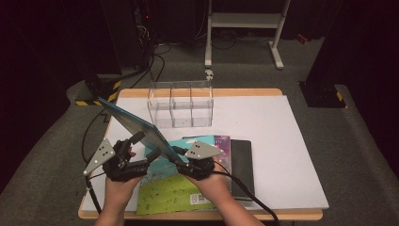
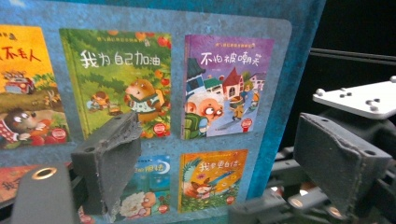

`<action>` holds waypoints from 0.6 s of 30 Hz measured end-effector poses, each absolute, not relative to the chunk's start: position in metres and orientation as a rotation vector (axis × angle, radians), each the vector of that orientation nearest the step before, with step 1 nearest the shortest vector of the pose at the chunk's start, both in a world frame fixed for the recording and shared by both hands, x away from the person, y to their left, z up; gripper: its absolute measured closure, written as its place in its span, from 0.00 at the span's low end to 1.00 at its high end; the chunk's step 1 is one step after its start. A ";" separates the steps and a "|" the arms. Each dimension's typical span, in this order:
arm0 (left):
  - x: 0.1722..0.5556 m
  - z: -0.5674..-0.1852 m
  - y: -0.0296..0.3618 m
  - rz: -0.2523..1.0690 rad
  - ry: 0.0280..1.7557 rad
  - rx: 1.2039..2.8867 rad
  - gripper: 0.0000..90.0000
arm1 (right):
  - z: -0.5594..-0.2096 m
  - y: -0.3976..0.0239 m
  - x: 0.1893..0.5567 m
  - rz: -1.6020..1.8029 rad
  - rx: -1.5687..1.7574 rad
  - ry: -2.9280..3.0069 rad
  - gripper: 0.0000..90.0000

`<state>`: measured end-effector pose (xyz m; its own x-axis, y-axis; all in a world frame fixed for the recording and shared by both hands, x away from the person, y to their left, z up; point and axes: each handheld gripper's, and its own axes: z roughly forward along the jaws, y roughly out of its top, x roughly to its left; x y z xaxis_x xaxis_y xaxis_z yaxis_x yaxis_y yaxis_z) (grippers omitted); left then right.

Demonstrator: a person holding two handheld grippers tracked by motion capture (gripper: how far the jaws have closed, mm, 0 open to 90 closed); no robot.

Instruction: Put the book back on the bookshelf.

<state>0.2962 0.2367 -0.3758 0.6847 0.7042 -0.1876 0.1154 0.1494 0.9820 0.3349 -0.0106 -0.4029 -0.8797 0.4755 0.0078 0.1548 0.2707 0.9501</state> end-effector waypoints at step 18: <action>0.293 -0.371 0.237 0.487 0.785 1.377 0.10 | -0.410 0.010 0.324 1.664 0.477 2.346 0.67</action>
<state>0.2925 0.2373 -0.3713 0.6625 0.7200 -0.2067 0.1347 0.1569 0.9784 0.3241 0.0100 -0.4097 -0.9218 0.3876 0.0038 0.1318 0.3044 0.9434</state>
